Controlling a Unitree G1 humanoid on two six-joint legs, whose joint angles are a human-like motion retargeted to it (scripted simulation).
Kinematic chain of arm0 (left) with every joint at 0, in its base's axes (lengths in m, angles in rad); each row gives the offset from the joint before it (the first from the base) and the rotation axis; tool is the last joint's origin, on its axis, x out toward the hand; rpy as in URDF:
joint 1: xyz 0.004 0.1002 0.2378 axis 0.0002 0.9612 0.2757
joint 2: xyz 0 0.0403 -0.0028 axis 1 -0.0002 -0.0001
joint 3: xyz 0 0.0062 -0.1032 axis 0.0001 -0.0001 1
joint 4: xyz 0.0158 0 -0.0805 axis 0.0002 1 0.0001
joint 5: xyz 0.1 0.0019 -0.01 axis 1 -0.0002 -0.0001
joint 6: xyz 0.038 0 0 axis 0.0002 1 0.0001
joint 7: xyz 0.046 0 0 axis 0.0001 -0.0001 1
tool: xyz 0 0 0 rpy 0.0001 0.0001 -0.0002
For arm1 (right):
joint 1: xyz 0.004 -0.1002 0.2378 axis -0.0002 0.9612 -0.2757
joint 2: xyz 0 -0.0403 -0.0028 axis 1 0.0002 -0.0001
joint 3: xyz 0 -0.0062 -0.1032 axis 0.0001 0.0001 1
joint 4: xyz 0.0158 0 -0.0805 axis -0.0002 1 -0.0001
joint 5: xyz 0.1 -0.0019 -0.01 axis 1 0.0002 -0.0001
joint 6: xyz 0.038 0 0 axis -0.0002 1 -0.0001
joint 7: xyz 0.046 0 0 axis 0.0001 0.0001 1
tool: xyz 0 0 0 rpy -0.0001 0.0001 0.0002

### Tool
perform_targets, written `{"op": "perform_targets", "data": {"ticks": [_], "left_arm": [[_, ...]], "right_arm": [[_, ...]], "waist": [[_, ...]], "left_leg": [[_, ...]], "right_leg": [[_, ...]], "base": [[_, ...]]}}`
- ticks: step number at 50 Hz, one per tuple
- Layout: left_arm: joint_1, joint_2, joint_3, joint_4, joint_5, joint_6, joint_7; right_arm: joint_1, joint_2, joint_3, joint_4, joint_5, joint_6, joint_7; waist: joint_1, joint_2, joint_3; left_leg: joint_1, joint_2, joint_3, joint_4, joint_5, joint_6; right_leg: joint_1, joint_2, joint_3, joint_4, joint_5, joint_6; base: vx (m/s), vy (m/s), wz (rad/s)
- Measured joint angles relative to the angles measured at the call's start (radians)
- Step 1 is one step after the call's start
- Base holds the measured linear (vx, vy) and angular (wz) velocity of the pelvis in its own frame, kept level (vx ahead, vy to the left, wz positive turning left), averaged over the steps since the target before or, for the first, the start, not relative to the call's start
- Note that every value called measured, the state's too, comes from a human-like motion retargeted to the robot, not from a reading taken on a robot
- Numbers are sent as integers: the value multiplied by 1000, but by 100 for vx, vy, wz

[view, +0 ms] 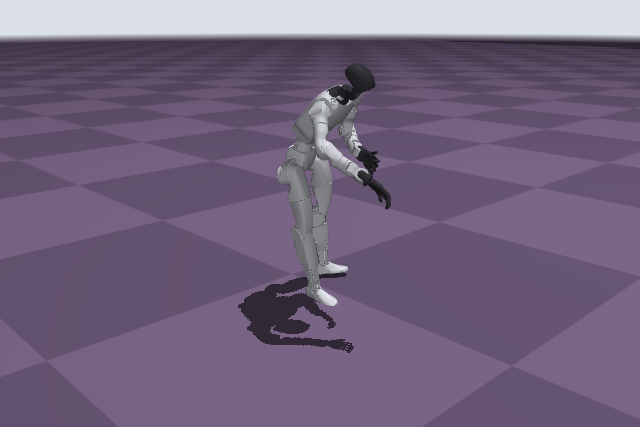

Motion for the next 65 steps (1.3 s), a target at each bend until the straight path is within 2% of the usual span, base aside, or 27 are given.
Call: {"op": "perform_targets", "data": {"ticks": [5,7,10,13,16,20,24,27,30,33,37,41,44,47,49,52,55,60,65], "left_arm": [[-510,-138,-14,445,8,64,27],[-633,-186,-10,616,15,77,53],[-682,-237,14,743,22,87,83],[-550,-253,42,691,16,71,83],[-284,-215,25,542,7,46,64],[93,-98,-3,362,-7,8,34],[401,54,4,192,-30,-16,-5],[528,128,13,84,-79,-32,-53],[575,156,-2,-26,-108,-45,-63],[486,105,-51,-66,-72,-37,-40],[206,-49,-105,-8,-82,-6,-20],[-148,-207,-87,221,-147,26,71],[-365,-289,-65,441,-212,33,177],[-480,-327,-46,603,-230,32,240],[-477,-325,-37,636,-211,28,241],[-370,-291,-26,585,-172,11,198],[-139,-199,-30,435,-160,-4,121],[272,18,8,196,-216,-31,2],[593,168,103,14,-269,-57,-39]], "right_arm": [[-254,52,181,395,173,-22,-13],[-281,81,232,488,248,-47,-12],[-250,109,252,516,284,-63,-15],[-153,116,240,423,210,-53,-15],[0,132,232,278,105,-50,6],[244,206,197,137,35,-84,32],[475,299,45,77,12,-99,-4],[525,281,-12,19,-32,-107,-19],[516,201,-73,-66,4,-103,-55],[425,92,-112,-95,95,-80,-55],[208,-40,-63,-25,200,-42,-21],[-45,-36,14,248,253,25,-66],[-202,-17,101,472,295,42,-56],[-282,-5,197,624,324,20,-23],[-284,-2,243,651,328,-3,-10],[-233,0,273,599,316,-33,-23],[-76,23,198,466,275,-50,-43],[285,184,45,284,202,-93,-13],[520,350,16,201,120,-141,11]], "waist": [[-34,-57,0],[-48,-69,0],[-63,-72,0],[-72,-50,0],[-76,-27,0],[-74,-2,0],[-63,18,0],[-54,35,0],[-46,48,0],[-38,49,0],[-32,35,0],[-40,-7,0],[-39,-33,0],[-33,-40,0],[-29,-31,0],[-29,-6,0],[-28,6,0],[4,-10,0],[46,-36,0]], "left_leg": [[28,11,15,0,1,0],[34,14,20,0,2,0],[42,20,30,0,-1,0],[49,23,44,0,-7,1],[59,24,60,0,-16,1],[58,19,82,0,-29,5],[50,10,90,0,-43,2],[37,1,80,0,-52,2],[30,-11,42,0,-64,1],[27,-25,-20,0,-72,1],[26,-33,-130,16,-82,2],[1,-35,-250,74,-94,11],[-36,-41,-326,129,-98,23],[-81,-45,-380,171,-95,30],[-112,-46,-401,180,-88,34],[-155,-45,-418,160,-70,37],[-170,-38,-415,93,-42,26],[-191,-7,-377,1,-18,3],[-228,29,-331,0,-23,0]], "right_leg": [[20,16,6,-1,2,0],[23,23,10,-3,2,0],[24,31,19,-3,-1,0],[21,36,35,-2,-6,0],[19,39,54,0,-12,0],[5,41,79,-1,-14,0],[-7,45,99,-9,-9,0],[-17,46,110,-18,1,0],[-19,46,119,-20,8,0],[-13,46,130,-20,14,0],[4,49,150,-20,17,0],[21,53,172,-20,23,0],[28,56,187,-20,30,0],[31,59,202,-20,36,0],[29,62,213,-20,38,0],[23,66,232,-20,38,0],[26,75,258,-20,29,0],[33,107,319,-20,11,0],[30,144,380,-20,5,0]], "base": [[-4,-5,-21],[-2,-5,-19],[3,-4,-22],[8,-3,-26],[10,-3,-29],[6,-3,-25],[1,-3,-14],[0,0,0],[-7,-2,-11],[-8,1,-12],[-2,-1,-23],[-4,-4,-28],[-7,-1,-29],[-5,0,-31],[-3,3,-33],[-1,7,-39],[3,10,-60],[2,17,-92],[-3,21,-104]]}}
